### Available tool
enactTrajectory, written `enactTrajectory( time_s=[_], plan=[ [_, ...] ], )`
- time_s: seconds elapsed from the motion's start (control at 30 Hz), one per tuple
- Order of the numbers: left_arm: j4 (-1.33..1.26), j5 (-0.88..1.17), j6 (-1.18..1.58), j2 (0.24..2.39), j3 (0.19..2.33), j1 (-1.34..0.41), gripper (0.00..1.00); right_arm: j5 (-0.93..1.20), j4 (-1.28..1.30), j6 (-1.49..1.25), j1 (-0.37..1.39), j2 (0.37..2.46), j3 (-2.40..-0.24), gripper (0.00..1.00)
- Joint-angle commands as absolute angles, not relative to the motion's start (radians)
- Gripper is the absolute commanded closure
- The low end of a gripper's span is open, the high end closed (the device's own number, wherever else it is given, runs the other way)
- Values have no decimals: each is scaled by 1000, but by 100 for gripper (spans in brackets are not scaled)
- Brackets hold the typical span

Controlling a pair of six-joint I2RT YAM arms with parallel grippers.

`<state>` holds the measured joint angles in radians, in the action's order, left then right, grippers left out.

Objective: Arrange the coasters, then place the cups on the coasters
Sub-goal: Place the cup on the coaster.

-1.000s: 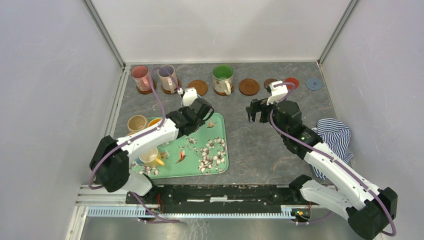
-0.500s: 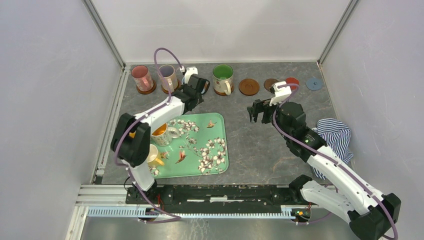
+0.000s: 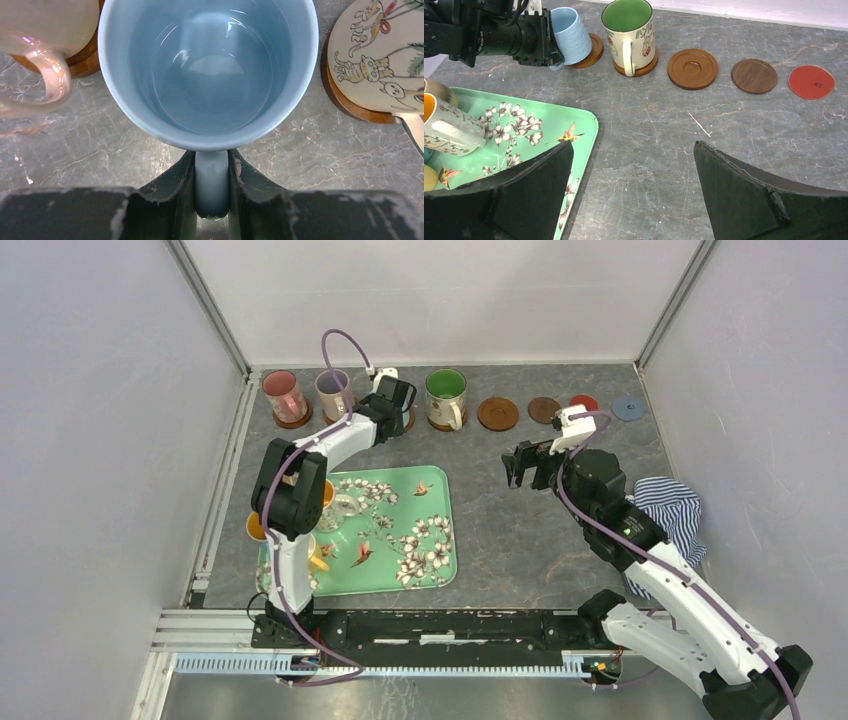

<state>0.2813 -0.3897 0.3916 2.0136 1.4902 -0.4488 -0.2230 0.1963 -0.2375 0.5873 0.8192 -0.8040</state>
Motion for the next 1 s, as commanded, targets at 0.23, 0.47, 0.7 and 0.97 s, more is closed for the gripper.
enactTrajectory(
  time_s=[0.23, 0.47, 0.7, 0.97],
  plan=[
    [205, -378, 315, 2114, 1701, -427, 98, -258, 204, -219, 590, 791, -844, 2],
    [222, -383, 331, 2148, 1716, -415, 98, -265, 209, -213, 590, 793, -843, 2],
    [226, -365, 331, 2158, 1716, -390, 98, -260, 207, -215, 591, 800, -841, 2],
    [214, -341, 320, 2138, 1705, -393, 98, -258, 204, -221, 590, 805, -839, 2]
  ],
)
